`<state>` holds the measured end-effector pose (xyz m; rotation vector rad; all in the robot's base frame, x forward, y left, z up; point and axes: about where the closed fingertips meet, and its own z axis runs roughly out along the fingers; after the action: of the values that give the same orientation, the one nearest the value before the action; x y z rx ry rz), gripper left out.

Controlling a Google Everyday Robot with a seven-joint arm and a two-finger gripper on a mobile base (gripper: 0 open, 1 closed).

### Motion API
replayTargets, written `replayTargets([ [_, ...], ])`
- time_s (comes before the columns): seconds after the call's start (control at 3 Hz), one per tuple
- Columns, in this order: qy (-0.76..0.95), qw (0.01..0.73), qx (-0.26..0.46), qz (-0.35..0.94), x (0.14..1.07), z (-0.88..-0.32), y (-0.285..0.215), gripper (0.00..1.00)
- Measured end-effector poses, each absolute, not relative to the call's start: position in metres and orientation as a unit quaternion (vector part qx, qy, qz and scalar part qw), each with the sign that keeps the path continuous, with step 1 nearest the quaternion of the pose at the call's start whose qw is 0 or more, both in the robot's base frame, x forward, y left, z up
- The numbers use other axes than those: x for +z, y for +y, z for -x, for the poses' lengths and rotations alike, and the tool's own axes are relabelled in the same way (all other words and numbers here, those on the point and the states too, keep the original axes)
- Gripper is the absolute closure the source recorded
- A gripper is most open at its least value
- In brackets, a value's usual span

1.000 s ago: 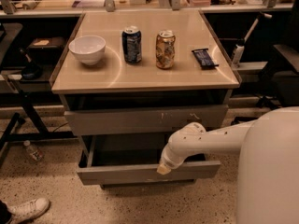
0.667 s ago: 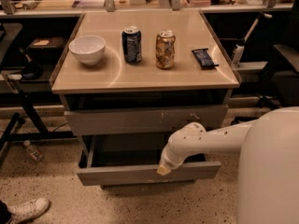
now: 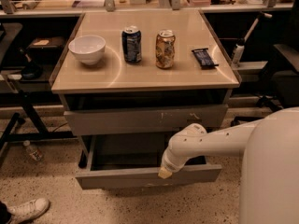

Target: Open middle drawer

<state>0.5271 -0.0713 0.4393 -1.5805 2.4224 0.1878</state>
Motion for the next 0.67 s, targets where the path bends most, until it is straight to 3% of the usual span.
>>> replayTargets([
  [0.67,0.843,0.108,0.066,0.523,0.4443,-0.5095,-0.0748,1.00],
])
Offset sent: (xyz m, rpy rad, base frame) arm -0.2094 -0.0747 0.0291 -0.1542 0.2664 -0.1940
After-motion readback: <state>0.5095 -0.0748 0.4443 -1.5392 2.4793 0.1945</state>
